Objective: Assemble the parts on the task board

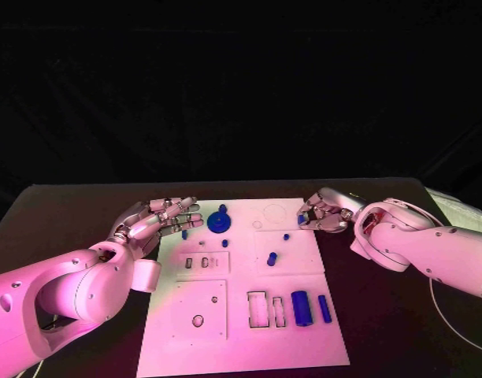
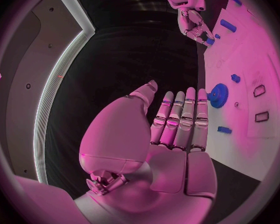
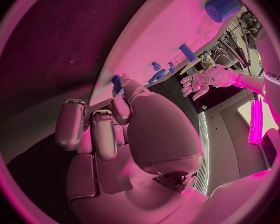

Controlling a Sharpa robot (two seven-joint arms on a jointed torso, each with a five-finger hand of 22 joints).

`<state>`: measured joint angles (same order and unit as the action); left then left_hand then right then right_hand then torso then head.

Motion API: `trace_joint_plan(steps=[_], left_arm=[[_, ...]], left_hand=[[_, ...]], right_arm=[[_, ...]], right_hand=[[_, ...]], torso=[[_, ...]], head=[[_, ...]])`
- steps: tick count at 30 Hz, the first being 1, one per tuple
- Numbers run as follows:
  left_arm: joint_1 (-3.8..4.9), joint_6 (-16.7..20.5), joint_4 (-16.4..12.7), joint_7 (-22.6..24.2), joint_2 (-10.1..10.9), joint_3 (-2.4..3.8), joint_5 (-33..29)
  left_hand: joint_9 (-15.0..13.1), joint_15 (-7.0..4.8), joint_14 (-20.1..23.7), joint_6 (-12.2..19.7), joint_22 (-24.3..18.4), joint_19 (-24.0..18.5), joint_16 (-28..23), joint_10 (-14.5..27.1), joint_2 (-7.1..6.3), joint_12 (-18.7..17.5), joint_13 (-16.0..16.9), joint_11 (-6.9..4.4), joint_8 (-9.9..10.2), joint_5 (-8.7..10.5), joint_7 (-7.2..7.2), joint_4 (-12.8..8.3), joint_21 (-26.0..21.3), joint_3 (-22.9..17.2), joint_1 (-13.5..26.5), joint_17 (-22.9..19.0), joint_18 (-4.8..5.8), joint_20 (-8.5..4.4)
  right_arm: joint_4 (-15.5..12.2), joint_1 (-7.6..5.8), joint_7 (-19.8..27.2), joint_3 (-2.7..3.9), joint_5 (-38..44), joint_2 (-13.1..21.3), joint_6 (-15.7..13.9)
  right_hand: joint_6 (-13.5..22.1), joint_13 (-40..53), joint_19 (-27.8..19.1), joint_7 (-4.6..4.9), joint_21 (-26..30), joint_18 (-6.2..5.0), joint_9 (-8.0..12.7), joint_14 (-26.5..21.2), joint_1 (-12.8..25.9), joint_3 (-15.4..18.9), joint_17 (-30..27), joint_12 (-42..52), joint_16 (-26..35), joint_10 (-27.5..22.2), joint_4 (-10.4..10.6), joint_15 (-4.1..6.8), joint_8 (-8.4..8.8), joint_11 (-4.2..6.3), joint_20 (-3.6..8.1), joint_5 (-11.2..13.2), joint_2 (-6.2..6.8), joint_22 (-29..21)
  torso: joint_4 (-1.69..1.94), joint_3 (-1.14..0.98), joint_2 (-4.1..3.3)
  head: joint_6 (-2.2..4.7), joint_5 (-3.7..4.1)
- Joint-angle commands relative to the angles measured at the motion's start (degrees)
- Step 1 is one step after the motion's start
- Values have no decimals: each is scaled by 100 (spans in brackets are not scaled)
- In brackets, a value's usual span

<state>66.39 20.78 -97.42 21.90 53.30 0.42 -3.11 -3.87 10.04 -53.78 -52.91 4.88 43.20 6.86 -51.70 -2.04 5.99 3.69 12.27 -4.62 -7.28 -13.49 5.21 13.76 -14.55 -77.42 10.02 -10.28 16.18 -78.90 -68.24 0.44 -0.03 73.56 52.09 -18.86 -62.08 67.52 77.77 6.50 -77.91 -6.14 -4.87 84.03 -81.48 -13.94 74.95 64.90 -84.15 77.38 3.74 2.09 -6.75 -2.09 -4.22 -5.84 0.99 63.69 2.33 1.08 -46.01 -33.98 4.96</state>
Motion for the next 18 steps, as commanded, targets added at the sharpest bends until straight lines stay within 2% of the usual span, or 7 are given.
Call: trace_joint_plan(steps=[1, 5, 10, 15, 18], left_arm=[[1, -111, -4, 40, -11, 3, -6], [1, -112, 3, 41, -17, 3, -6], [0, -116, 33, 43, -38, 3, -7], [-7, -130, 95, 55, -74, 2, -14], [-11, -140, 133, 63, -91, 2, -17]], left_hand=[[4, -15, -43, -14, -9, 53, -30, -31, 35, 25, 2, -19, -30, 16, -127, -30, 0, -16, -4, -5, -16, -2], [4, -15, -43, -14, -9, 53, -30, -31, 35, 25, 2, -19, -30, 16, -127, -30, 0, -16, -4, -5, -16, -2], [4, -15, -45, -15, -11, 54, -32, -32, 39, 26, 2, -20, -31, 16, -127, -33, 0, -20, -7, -9, -16, -2], [3, -17, -54, -19, -12, 57, -31, -37, 47, 30, 2, -21, -33, 16, -127, -35, 1, -27, -7, -13, -17, -3], [3, -19, -61, -23, -13, 61, -30, -41, 50, 34, 3, -22, -35, 17, -127, -36, 2, -30, -6, -16, -18, -3]], right_arm=[[-52, 6, -53, 6, 95, -14, -219], [-227, -17, -90, 32, 58, 15, -385], [-596, -149, -356, 58, 38, 66, -420], [-937, -238, -814, 65, 148, -74, -307], [-1090, -239, -1043, 61, 322, -228, -200]], right_hand=[[-62, 13, -6, -4, -32, 96, -20, 403, 32, -36, 491, 21, -21, 29, 6, 44, -23, 57, 51, -12, -70, 12], [-75, 13, -5, -9, -32, 96, -23, 401, 71, -46, 480, 18, -14, 33, 19, 48, -25, 60, 56, -12, -82, 11], [-94, -39, -5, -22, -32, 96, -28, 397, 114, -75, 461, -48, -2, 8, 28, 56, -27, 72, 65, -50, -109, 9], [-113, -133, -13, -34, -20, 92, -32, 385, 181, -110, 409, -172, 31, -39, 43, 66, -22, 82, 75, -95, -132, -11], [-116, -168, -16, -37, -15, 91, -33, 383, 223, -136, 398, -223, 40, -52, 45, 73, -12, 89, 81, -166, -136, -19]], torso=[[2, 3, 2], [8, 9, 11], [11, 22, 21], [37, 63, 66], [55, 77, 86]], head=[[3, -5], [7, -10], [22, -16], [-14, -16], [-32, -33]])
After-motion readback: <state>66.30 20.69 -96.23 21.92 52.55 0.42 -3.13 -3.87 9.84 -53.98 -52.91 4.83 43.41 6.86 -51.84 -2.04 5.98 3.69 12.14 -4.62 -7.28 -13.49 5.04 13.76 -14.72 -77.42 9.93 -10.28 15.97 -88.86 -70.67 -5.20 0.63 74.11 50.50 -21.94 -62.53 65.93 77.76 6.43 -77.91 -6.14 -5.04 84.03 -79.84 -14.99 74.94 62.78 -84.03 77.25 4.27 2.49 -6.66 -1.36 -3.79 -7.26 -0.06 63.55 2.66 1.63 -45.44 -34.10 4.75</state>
